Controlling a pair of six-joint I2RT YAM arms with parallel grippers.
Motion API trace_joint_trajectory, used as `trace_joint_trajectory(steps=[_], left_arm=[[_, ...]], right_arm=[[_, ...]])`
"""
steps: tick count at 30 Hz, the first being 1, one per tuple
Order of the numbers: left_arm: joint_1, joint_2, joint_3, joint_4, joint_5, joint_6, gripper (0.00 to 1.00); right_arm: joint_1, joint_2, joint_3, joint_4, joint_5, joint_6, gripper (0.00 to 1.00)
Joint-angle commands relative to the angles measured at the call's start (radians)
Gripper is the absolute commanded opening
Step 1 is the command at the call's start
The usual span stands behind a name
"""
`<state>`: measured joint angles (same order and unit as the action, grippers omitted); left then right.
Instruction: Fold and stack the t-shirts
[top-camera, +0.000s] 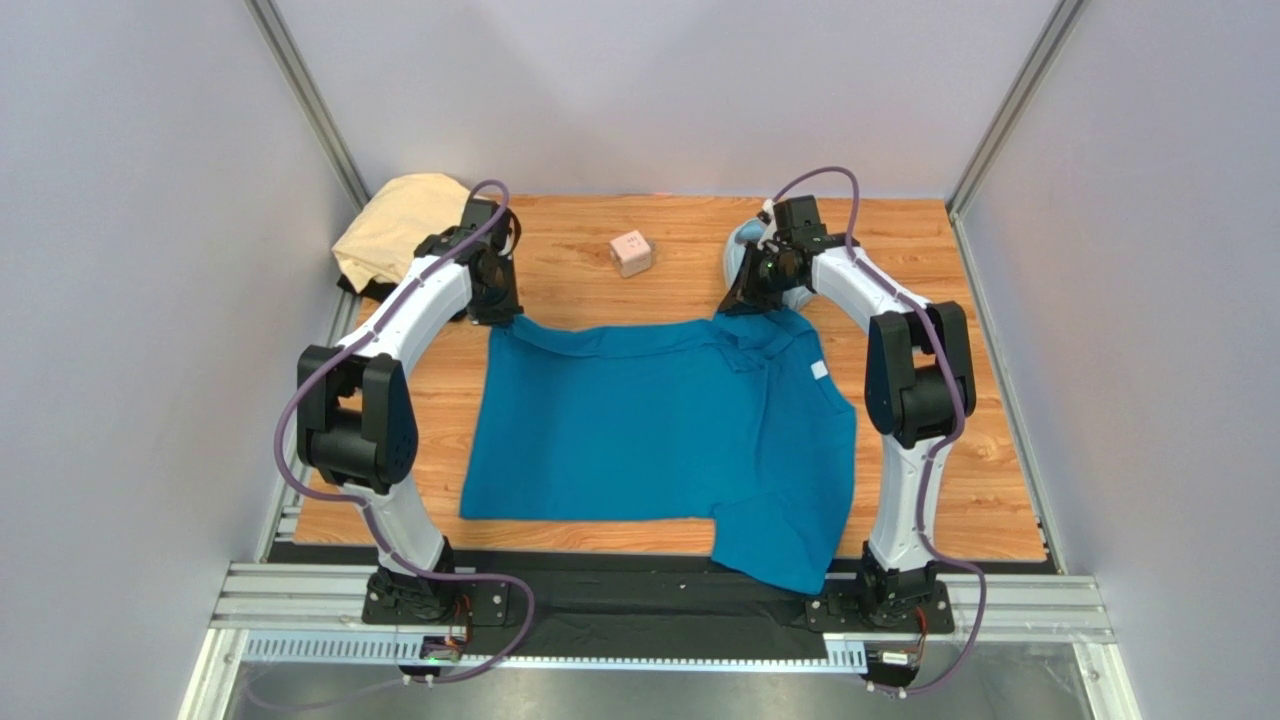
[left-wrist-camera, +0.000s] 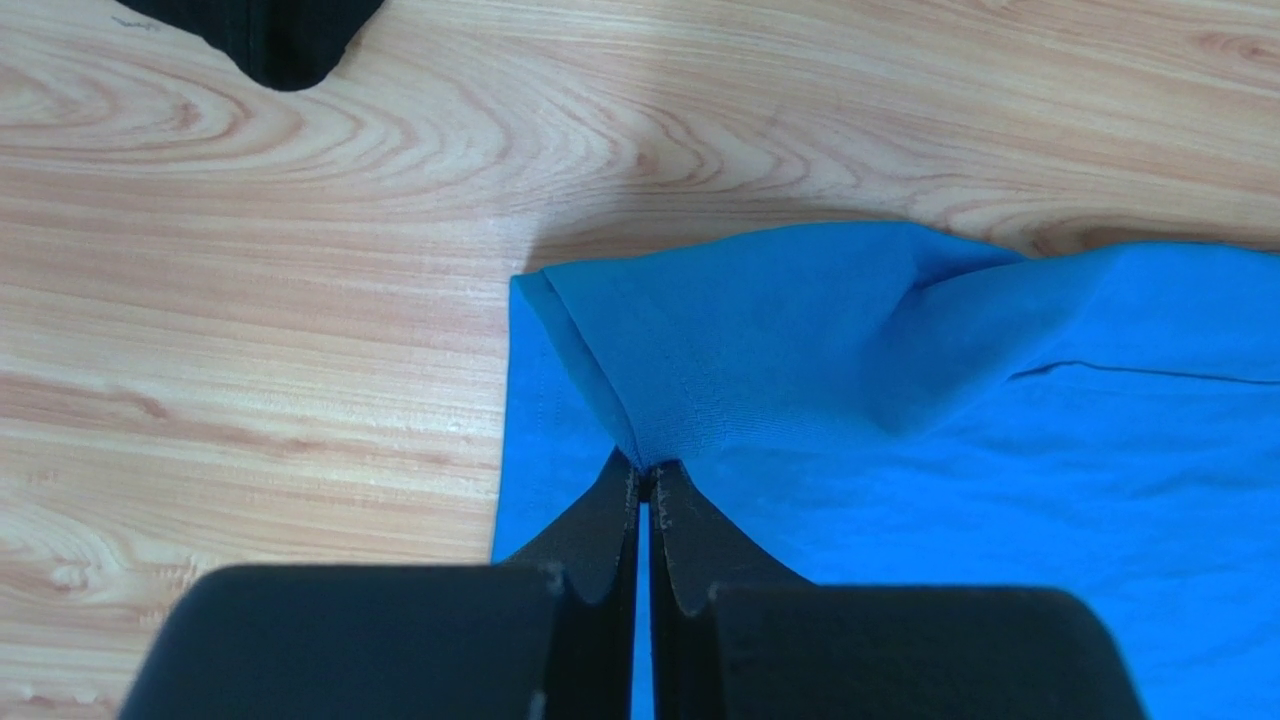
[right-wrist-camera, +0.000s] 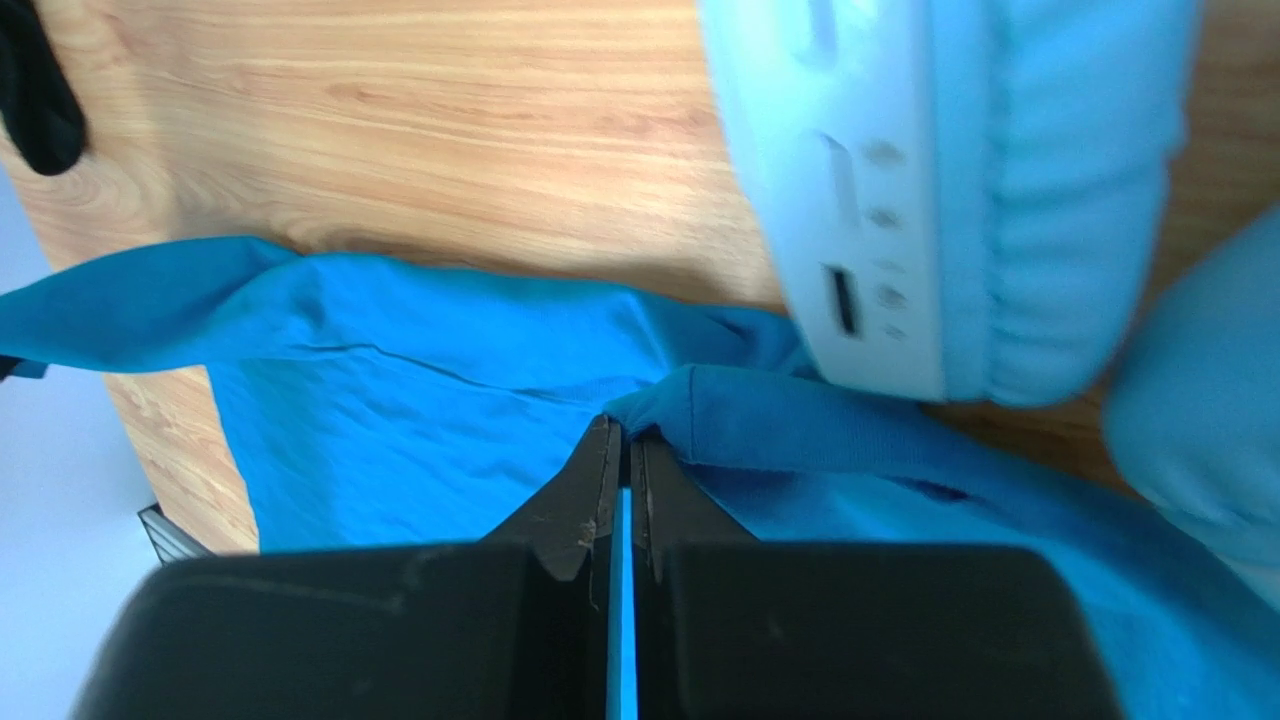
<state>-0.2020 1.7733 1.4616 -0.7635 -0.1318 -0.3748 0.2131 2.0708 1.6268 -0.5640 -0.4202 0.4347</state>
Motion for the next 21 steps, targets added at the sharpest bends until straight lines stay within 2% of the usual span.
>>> trace_joint_trajectory(steps=[1, 9, 21], left_arm=[[0.003, -0.021, 0.043, -0.037, 0.005, 0.020, 0.00], [0.003, -0.052, 0.060, -0.077, 0.009, 0.011, 0.00], [0.003, -0.199, -0.081, -0.086, 0.011, -0.044, 0.00]], right_arm=[[-0.020, -0.037, -0.001, -0.011, -0.015, -0.040, 0.00], [-0.018, 0.106, 0.137, -0.098, -0.046, -0.028, 0.00], [-0.064, 0.276, 0.286, -0.145, -0.009, -0.014, 0.00]])
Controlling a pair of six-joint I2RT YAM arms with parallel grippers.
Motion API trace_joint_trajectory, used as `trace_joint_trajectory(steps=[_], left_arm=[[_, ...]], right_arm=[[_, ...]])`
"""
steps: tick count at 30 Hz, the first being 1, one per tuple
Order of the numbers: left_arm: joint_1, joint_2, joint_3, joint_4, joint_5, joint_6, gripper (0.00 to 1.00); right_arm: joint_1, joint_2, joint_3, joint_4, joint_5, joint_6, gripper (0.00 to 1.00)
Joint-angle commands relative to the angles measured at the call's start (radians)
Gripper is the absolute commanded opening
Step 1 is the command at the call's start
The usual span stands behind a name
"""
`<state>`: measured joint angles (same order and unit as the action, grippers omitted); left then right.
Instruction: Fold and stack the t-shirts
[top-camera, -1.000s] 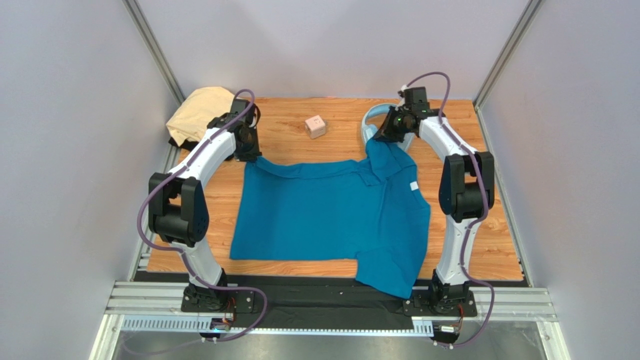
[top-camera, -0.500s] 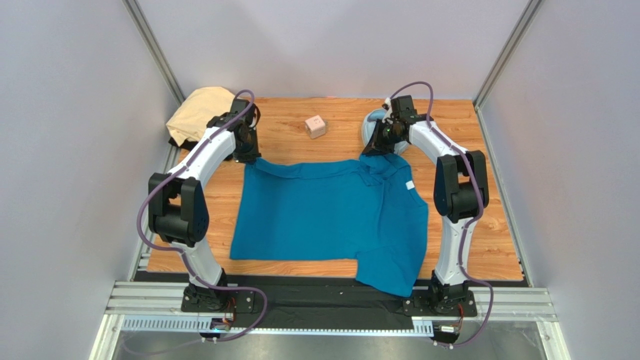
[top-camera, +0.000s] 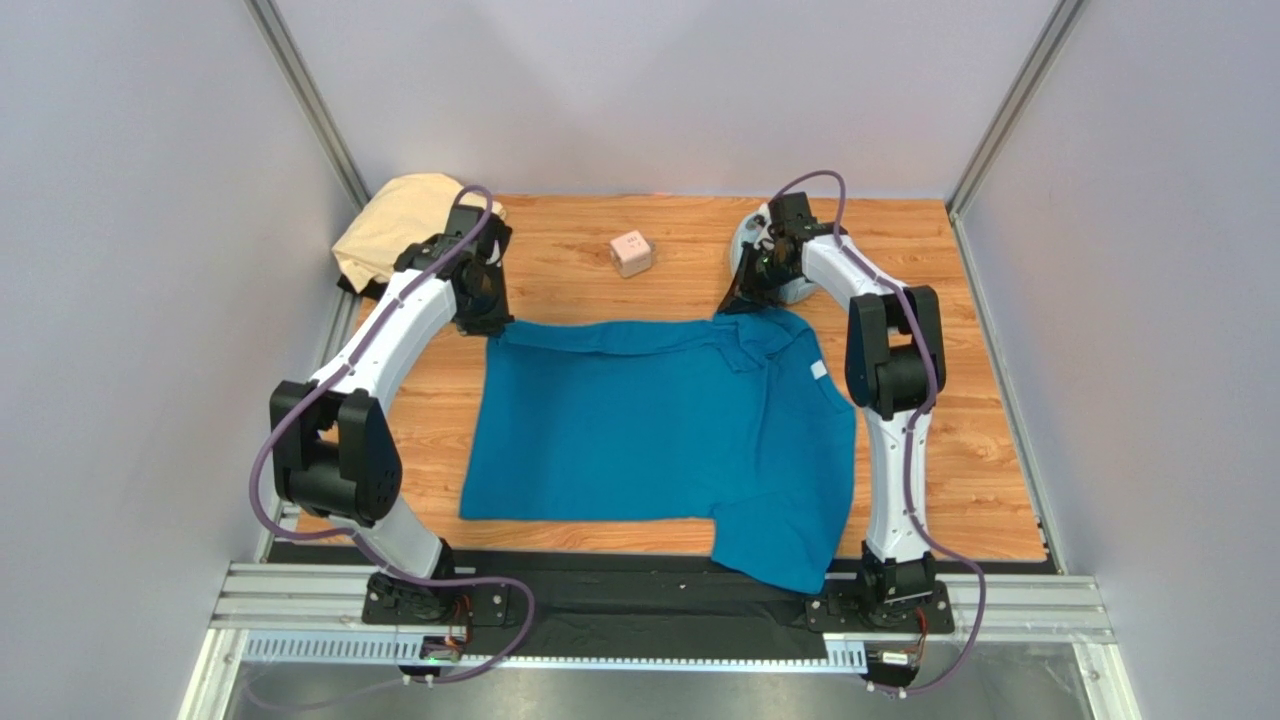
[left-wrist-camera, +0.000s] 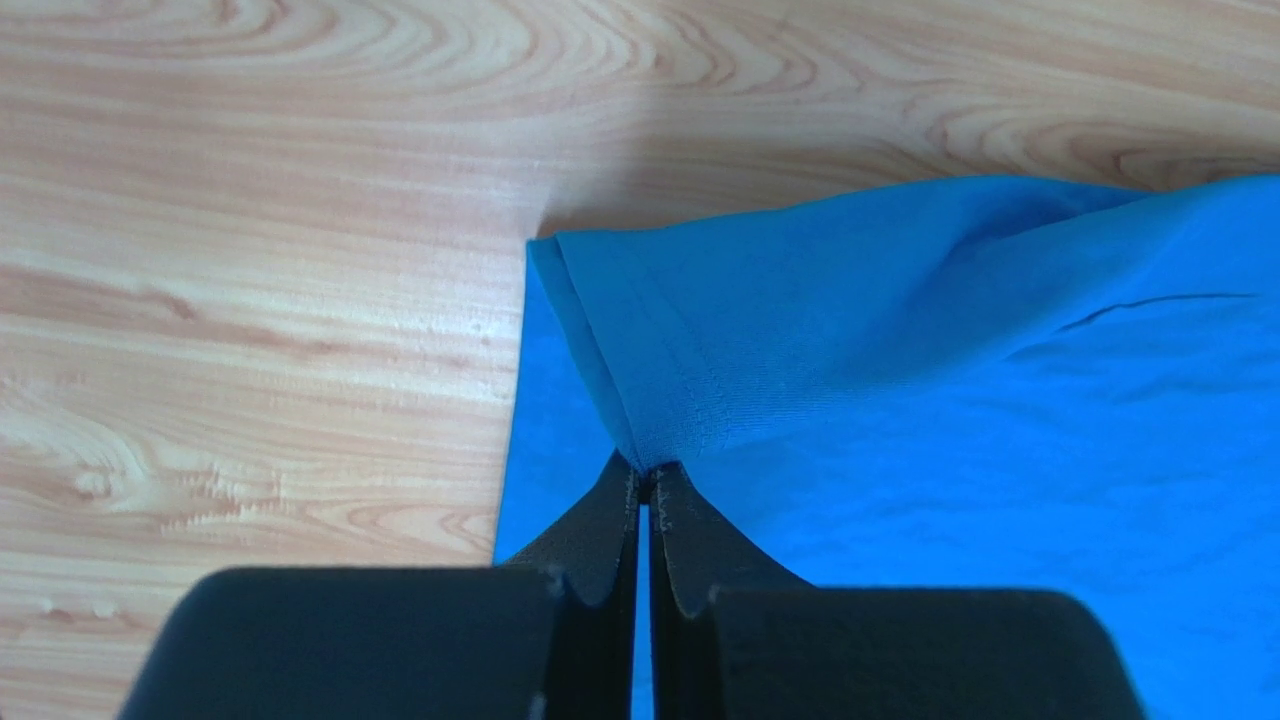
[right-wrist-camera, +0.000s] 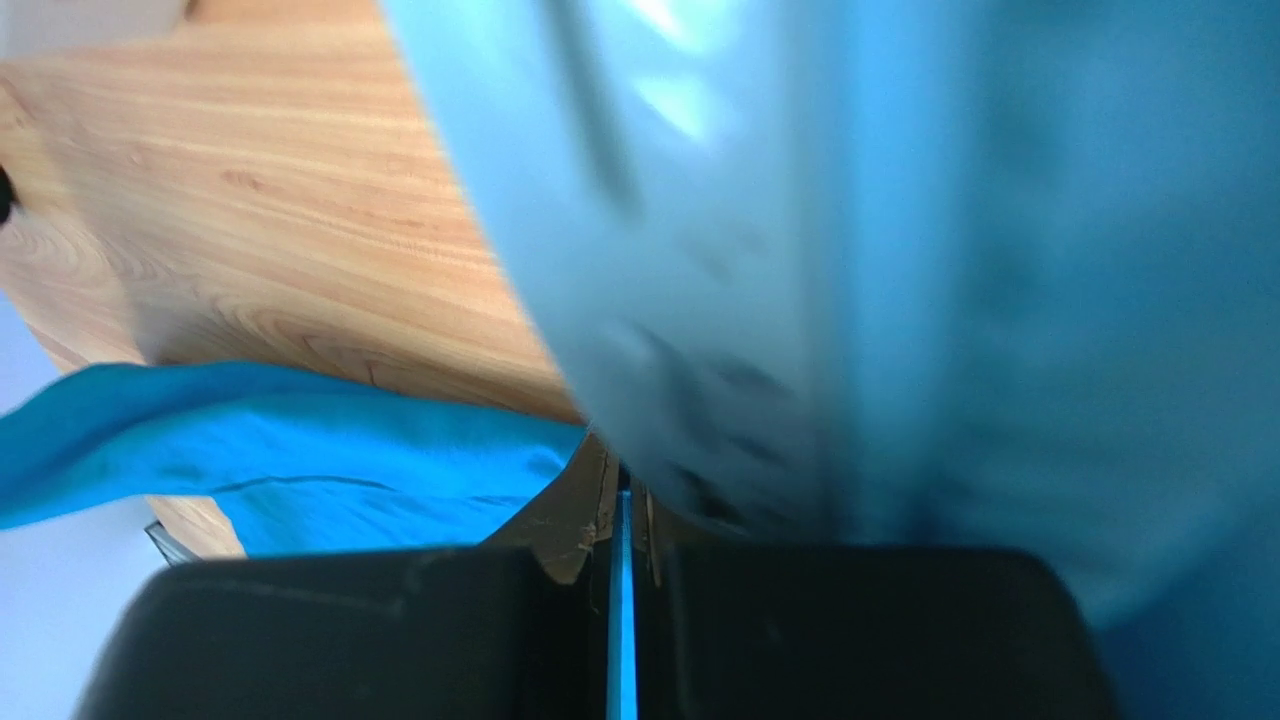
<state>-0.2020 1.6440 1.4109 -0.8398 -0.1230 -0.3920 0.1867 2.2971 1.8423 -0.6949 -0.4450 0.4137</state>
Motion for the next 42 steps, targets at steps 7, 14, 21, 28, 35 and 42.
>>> trace_joint_trajectory(steps=[7, 14, 21, 28, 35, 42], left_arm=[[0.003, -0.072, -0.046, -0.015, -0.003, -0.028, 0.00], [0.003, -0.033, -0.007, -0.016, 0.020, -0.027, 0.00], [0.003, -0.070, -0.045, 0.028, 0.023, -0.038, 0.00], [0.003, -0.081, -0.090, 0.053, 0.049, -0.042, 0.00], [0.003, -0.066, -0.078, 0.054, 0.071, -0.039, 0.00], [0.003, -0.058, -0.067, 0.047, 0.072, -0.021, 0.00]], right_arm=[[-0.067, 0.078, 0.127, -0.018, -0.017, 0.011, 0.00], [-0.066, -0.004, 0.051, 0.000, -0.061, -0.007, 0.00], [-0.050, -0.033, -0.014, -0.046, -0.031, -0.032, 0.02], [-0.099, -0.151, -0.034, -0.089, 0.011, -0.098, 0.31], [-0.124, -0.271, -0.054, -0.087, 0.031, -0.107, 0.39], [-0.090, -0.378, -0.181, -0.065, -0.064, -0.108, 0.38]])
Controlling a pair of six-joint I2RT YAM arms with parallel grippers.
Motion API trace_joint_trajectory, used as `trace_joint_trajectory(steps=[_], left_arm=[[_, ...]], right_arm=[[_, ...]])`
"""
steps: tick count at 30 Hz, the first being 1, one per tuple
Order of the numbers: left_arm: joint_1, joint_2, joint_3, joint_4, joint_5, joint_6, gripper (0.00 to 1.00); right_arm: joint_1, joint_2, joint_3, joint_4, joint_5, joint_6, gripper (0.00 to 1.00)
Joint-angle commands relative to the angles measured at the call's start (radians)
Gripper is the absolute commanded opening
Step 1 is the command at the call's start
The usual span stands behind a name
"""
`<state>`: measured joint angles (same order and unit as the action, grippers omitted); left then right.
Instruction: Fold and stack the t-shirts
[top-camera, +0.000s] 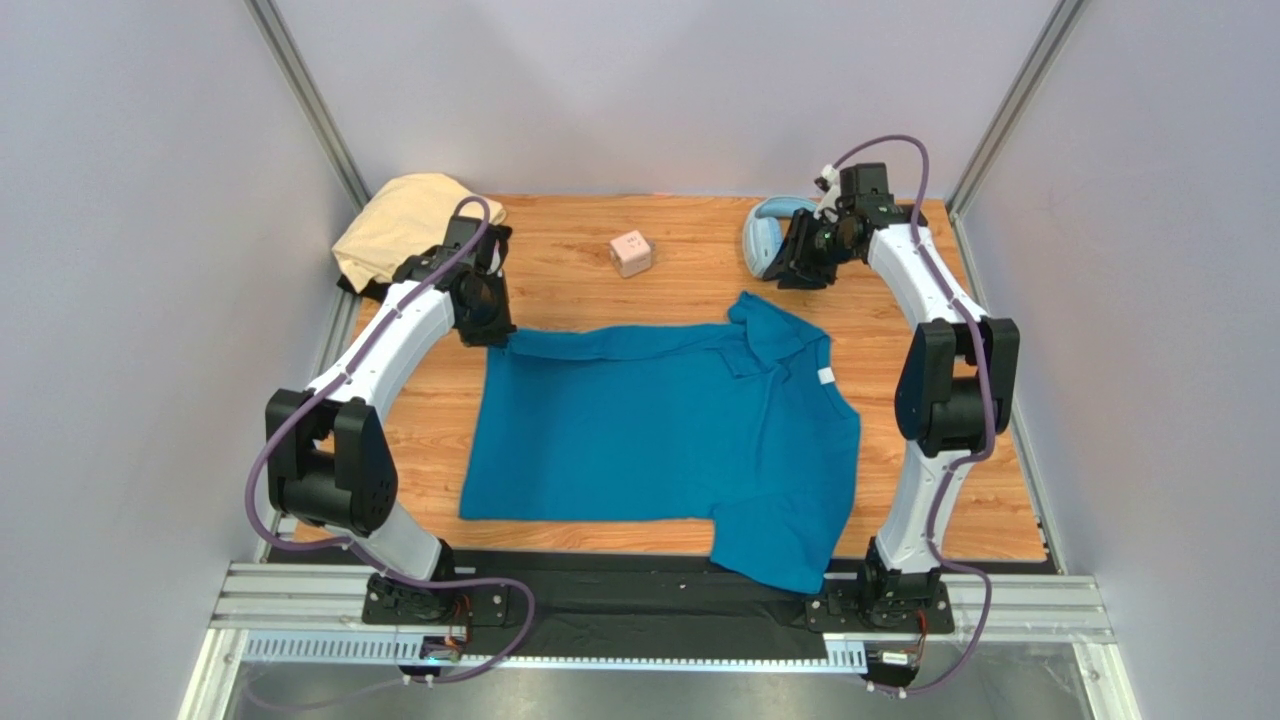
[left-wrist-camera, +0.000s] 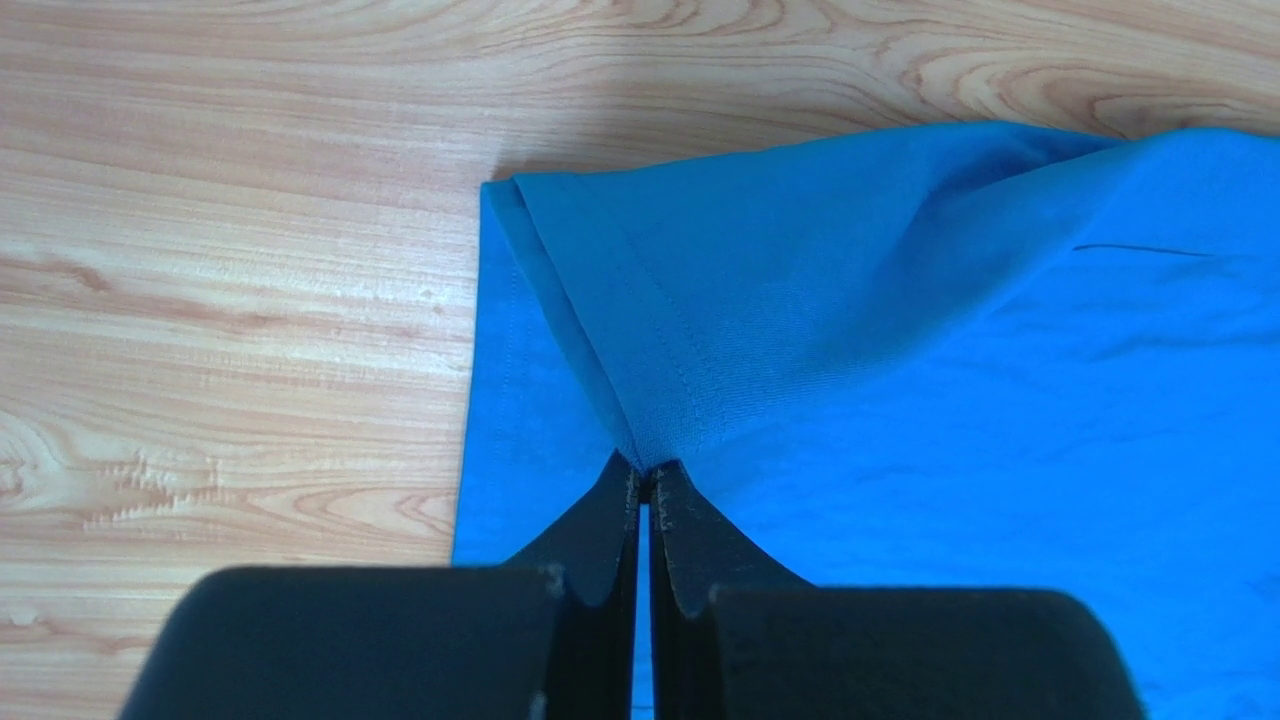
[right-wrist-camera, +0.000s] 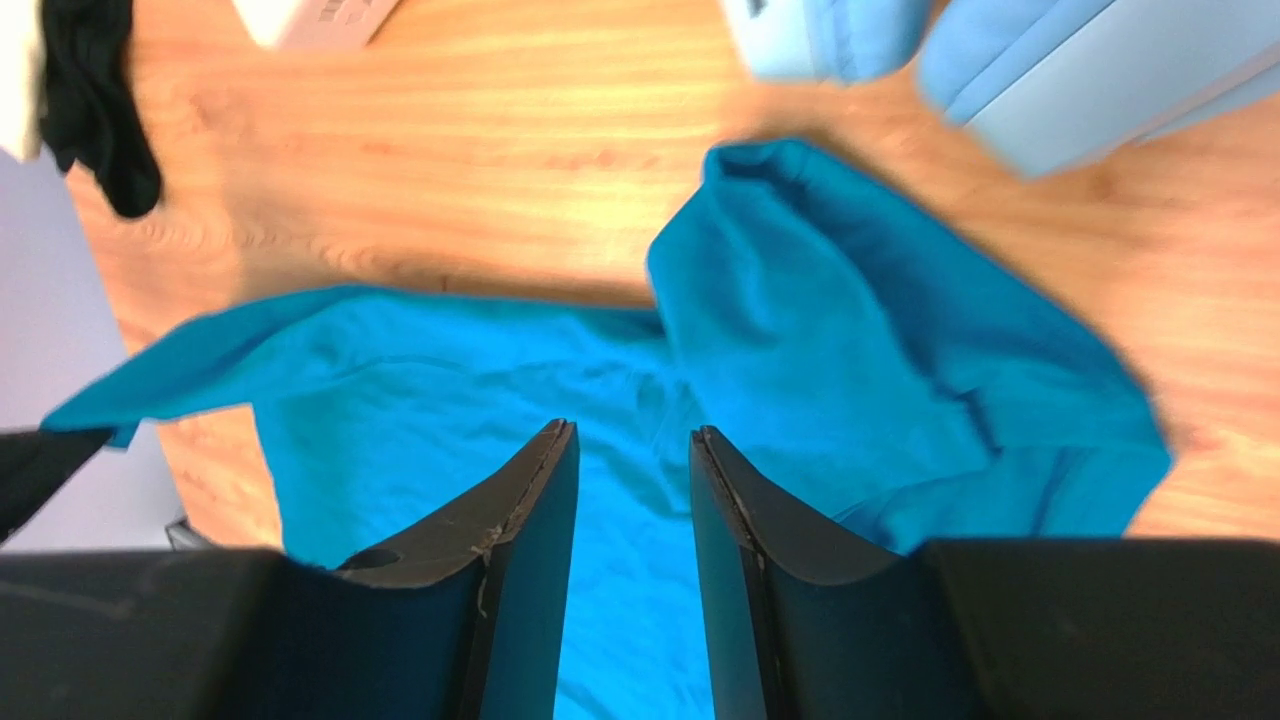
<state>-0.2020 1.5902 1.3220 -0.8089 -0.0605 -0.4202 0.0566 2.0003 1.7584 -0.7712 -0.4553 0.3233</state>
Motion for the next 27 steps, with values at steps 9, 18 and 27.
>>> trace_joint_trajectory(steps=[9, 18, 27], left_arm=[[0.003, 0.025, 0.037, 0.016, 0.044, 0.008, 0.00], [0.003, -0.015, -0.013, 0.027, 0.039, -0.003, 0.00], [0.003, -0.064, -0.075, 0.030, 0.030, -0.006, 0.00]], right_arm=[[0.169, -0.091, -0.218, -0.045, -0.013, -0.069, 0.38], [0.244, 0.020, -0.228, -0.062, 0.139, -0.078, 0.40], [0.250, 0.069, -0.178, -0.109, 0.268, -0.081, 0.41]])
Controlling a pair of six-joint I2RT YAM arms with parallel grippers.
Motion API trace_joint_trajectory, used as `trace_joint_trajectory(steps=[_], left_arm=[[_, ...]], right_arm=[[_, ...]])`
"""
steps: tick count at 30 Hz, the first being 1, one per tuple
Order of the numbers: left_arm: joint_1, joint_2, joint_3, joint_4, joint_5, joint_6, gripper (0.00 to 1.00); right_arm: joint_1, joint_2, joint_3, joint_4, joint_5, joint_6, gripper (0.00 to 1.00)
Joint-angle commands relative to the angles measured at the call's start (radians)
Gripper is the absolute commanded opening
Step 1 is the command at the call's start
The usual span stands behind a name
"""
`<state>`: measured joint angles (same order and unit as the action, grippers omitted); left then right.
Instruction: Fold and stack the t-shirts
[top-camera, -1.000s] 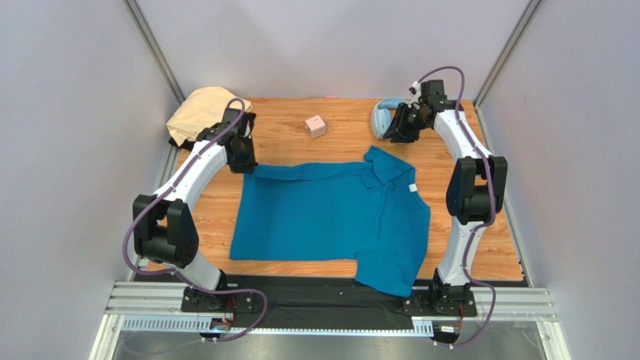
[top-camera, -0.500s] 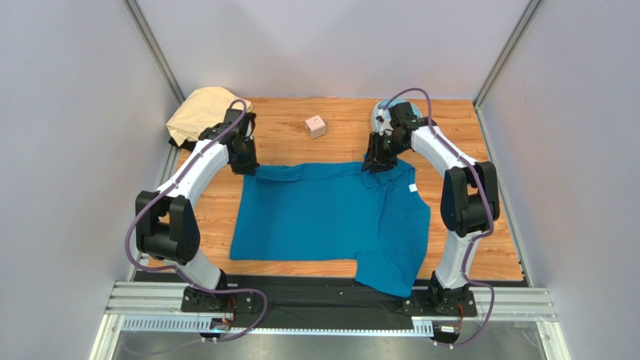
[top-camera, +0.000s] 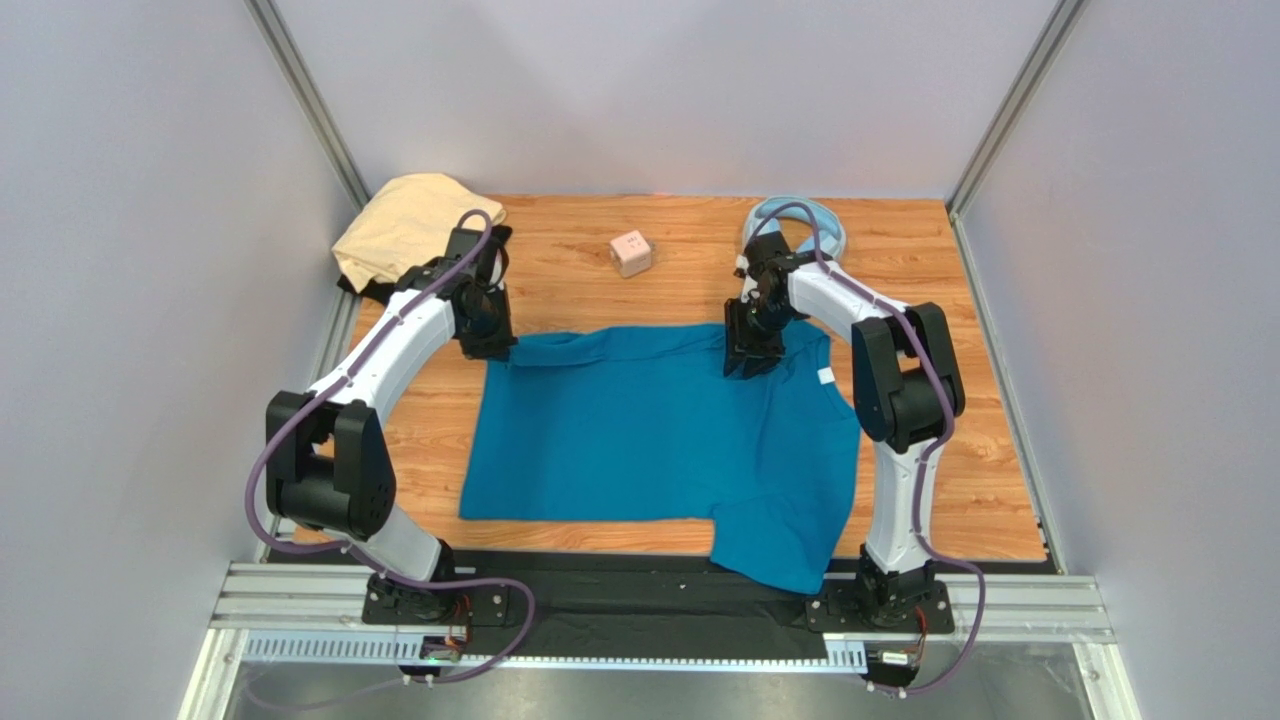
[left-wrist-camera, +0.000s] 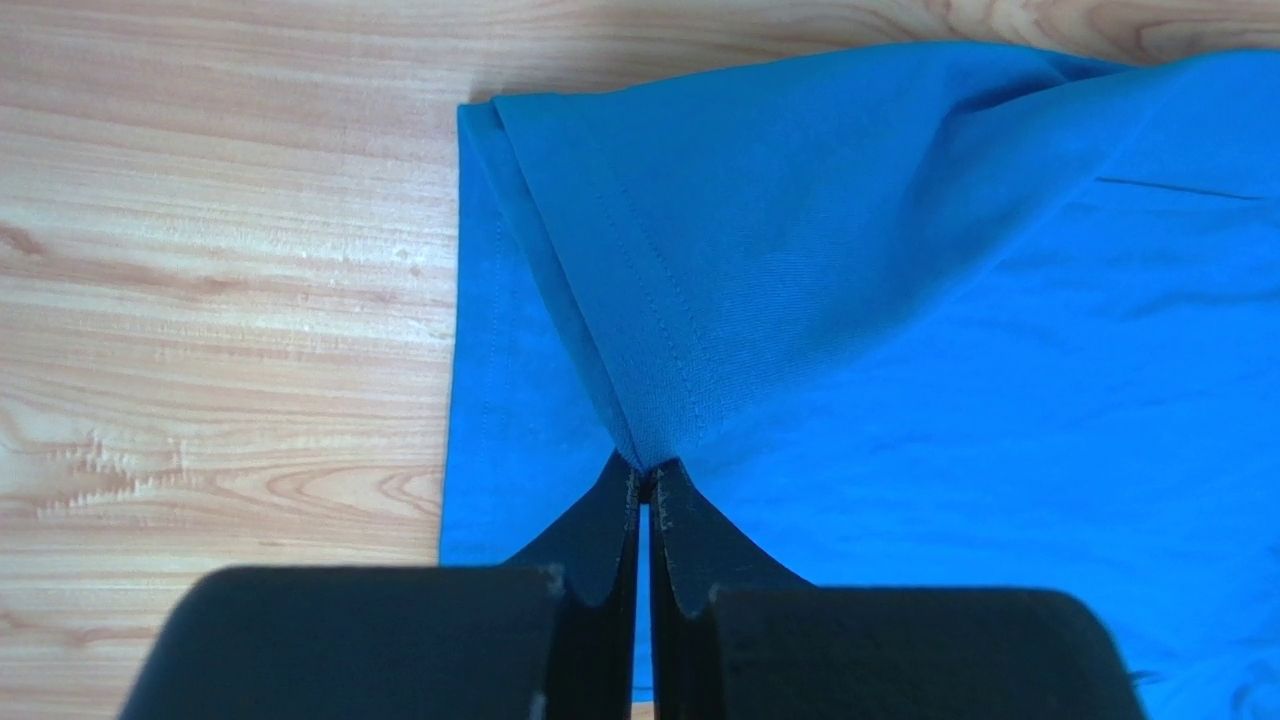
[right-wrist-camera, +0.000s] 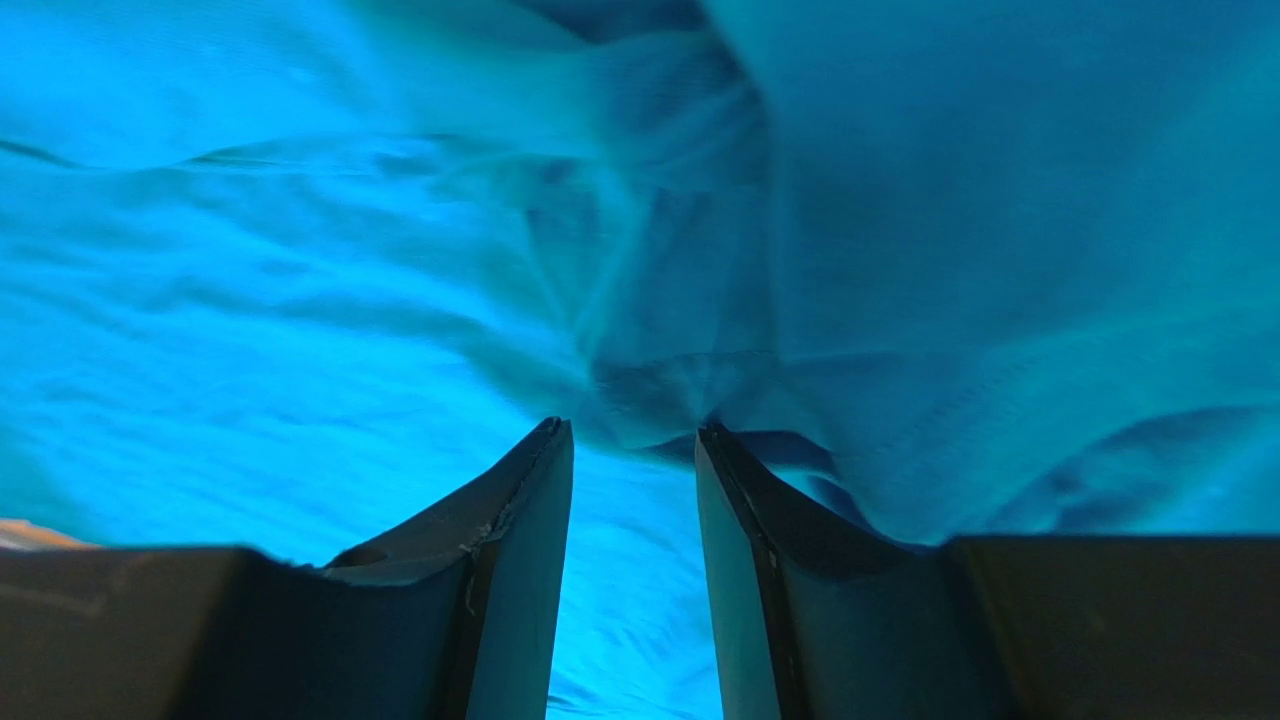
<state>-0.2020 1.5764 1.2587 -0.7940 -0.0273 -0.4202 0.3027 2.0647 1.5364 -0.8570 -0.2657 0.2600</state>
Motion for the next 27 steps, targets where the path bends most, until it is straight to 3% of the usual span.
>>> trace_joint_trajectory(steps=[1, 18, 25, 27], left_arm=[[0.003, -0.053, -0.015, 0.015, -0.003, -0.006, 0.00], [0.003, -0.085, -0.044, 0.015, 0.000, -0.014, 0.00], [0.003, -0.101, -0.059, 0.015, -0.002, -0.015, 0.00], [0.003, -0.104, -0.065, 0.015, 0.000, -0.020, 0.00]], right_arm=[[0.003, 0.012, 0.044, -0.024, 0.079, -0.016, 0.41], [0.006, 0.044, 0.070, 0.000, 0.088, -0.016, 0.39], [0.009, 0.057, 0.071, -0.007, 0.103, -0.021, 0.06], [0.012, 0.042, 0.064, -0.007, 0.109, -0.024, 0.03]])
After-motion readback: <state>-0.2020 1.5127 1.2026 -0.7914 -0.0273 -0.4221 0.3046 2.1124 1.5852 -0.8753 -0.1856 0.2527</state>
